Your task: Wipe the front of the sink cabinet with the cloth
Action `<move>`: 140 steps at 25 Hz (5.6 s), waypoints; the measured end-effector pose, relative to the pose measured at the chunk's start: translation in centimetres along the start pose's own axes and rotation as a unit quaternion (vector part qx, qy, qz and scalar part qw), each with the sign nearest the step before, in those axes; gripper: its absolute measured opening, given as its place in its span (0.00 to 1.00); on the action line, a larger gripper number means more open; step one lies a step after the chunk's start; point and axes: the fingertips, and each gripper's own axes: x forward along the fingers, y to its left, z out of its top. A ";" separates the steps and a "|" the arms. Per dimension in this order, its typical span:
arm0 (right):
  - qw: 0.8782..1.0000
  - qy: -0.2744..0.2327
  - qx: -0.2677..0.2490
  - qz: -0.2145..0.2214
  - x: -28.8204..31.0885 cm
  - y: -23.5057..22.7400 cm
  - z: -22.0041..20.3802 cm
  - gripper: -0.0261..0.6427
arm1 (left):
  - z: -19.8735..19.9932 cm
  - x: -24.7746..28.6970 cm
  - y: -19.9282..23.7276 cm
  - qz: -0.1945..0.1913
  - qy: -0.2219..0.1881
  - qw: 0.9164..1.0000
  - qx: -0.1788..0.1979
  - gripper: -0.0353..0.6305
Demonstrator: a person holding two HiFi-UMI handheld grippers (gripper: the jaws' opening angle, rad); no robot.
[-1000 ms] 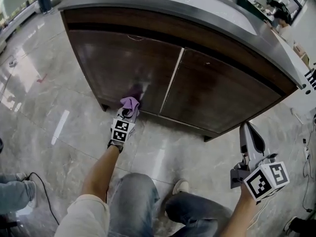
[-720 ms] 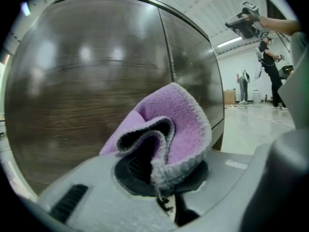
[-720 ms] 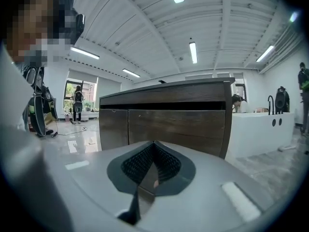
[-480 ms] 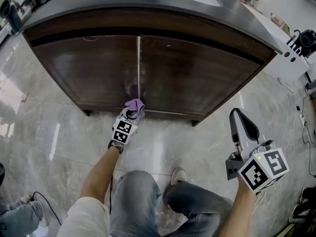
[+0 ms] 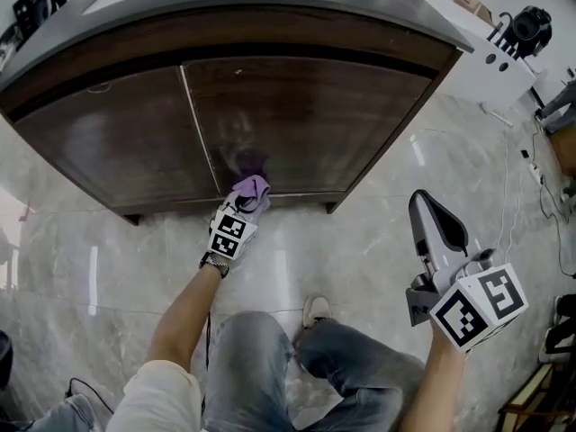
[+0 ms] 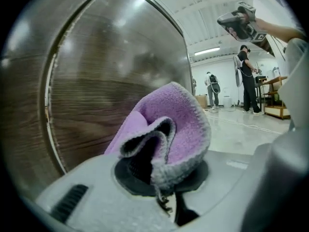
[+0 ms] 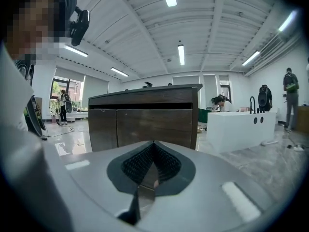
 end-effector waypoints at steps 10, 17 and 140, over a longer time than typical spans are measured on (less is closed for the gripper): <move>0.998 0.002 0.022 -0.062 -5.4 -3.5 -2.5 0.05 | 1.9 6.9 -6.9 -0.064 0.002 0.998 0.026 0.13; 0.994 -0.005 0.030 -0.106 -9.3 -5.9 -3.4 0.05 | 3.5 11.8 -12.3 -0.098 0.011 0.995 0.028 0.12; 0.939 -0.109 -0.136 0.296 -28.6 29.3 61.2 0.05 | 83.0 -70.2 -15.4 0.300 -0.144 0.942 0.044 0.12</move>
